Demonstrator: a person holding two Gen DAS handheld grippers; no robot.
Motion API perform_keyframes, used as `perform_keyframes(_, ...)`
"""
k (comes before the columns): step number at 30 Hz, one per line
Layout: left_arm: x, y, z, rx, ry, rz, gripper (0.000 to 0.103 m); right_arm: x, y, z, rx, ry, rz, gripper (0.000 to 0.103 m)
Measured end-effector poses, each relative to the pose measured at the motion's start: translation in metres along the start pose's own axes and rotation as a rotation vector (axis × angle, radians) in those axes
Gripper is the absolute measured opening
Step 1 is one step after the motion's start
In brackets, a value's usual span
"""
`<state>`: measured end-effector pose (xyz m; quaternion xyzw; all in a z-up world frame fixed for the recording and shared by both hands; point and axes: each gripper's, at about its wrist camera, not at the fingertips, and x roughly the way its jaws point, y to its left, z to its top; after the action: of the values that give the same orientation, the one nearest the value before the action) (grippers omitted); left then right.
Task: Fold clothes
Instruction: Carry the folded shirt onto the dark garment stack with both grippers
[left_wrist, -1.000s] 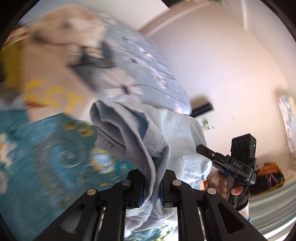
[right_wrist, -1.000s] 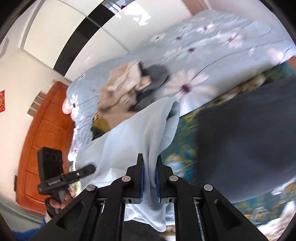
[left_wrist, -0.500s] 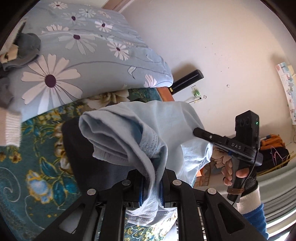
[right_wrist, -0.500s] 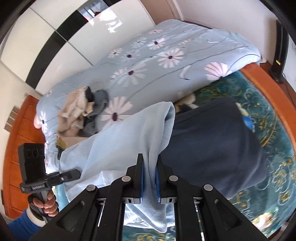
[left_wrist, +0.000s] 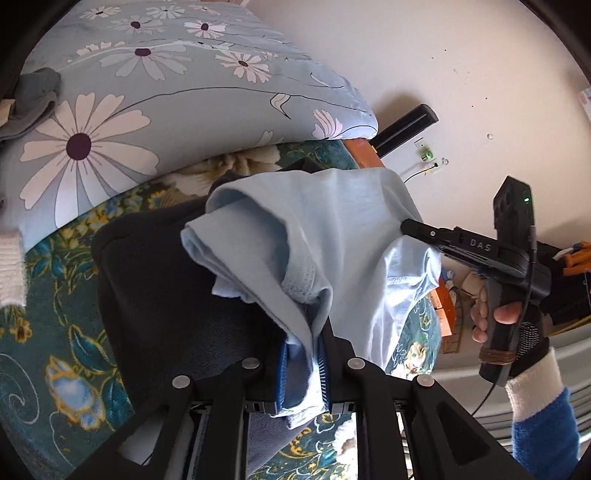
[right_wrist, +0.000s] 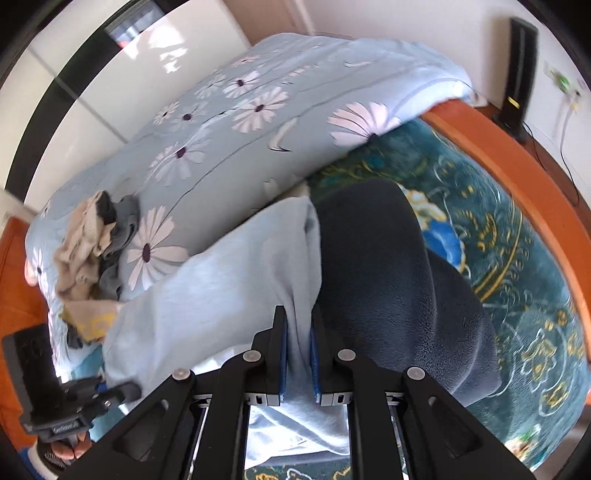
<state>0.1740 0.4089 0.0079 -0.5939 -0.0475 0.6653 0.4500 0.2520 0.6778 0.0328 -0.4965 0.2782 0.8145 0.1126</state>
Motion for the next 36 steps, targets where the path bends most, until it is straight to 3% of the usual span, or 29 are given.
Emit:
perform_keyframes(7, -0.023, 0.020, -0.009, -0.037, 0.020, 0.029, 0.030, -0.010, -0.017, -0.001, 0.052, -0.018, 0.014, 0.015)
perform_keyframes(12, -0.053, 0.014, -0.002, 0.026, -0.070, 0.143, 0.030, -0.040, -0.022, 0.001, 0.063, -0.086, -0.067, 0.015)
perform_keyframes(15, -0.058, -0.014, 0.012, 0.103, -0.117, 0.164, 0.030, -0.047, 0.007, -0.003, 0.000, -0.126, -0.027, 0.015)
perform_keyframes(18, -0.046, -0.048, 0.024, 0.183, -0.119, 0.150, 0.032, -0.039, 0.050, -0.005, -0.114, -0.130, -0.017, 0.015)
perform_keyframes(21, -0.026, -0.062, 0.030, 0.213, -0.116, 0.151, 0.034, -0.026, 0.068, -0.014, -0.181, -0.110, -0.007, 0.015)
perform_keyframes(25, -0.004, -0.062, 0.023, 0.270, -0.083, 0.210, 0.034, -0.017, 0.049, -0.036, -0.166, -0.089, -0.078, 0.015)
perform_keyframes(31, 0.019, -0.037, 0.005, 0.266, -0.043, 0.248, 0.034, -0.010, 0.015, -0.081, -0.105, -0.068, -0.046, 0.015)
perform_keyframes(36, 0.021, -0.046, 0.003, 0.315, -0.026, 0.276, 0.034, -0.001, -0.006, -0.092, 0.001, -0.090, -0.001, 0.018)
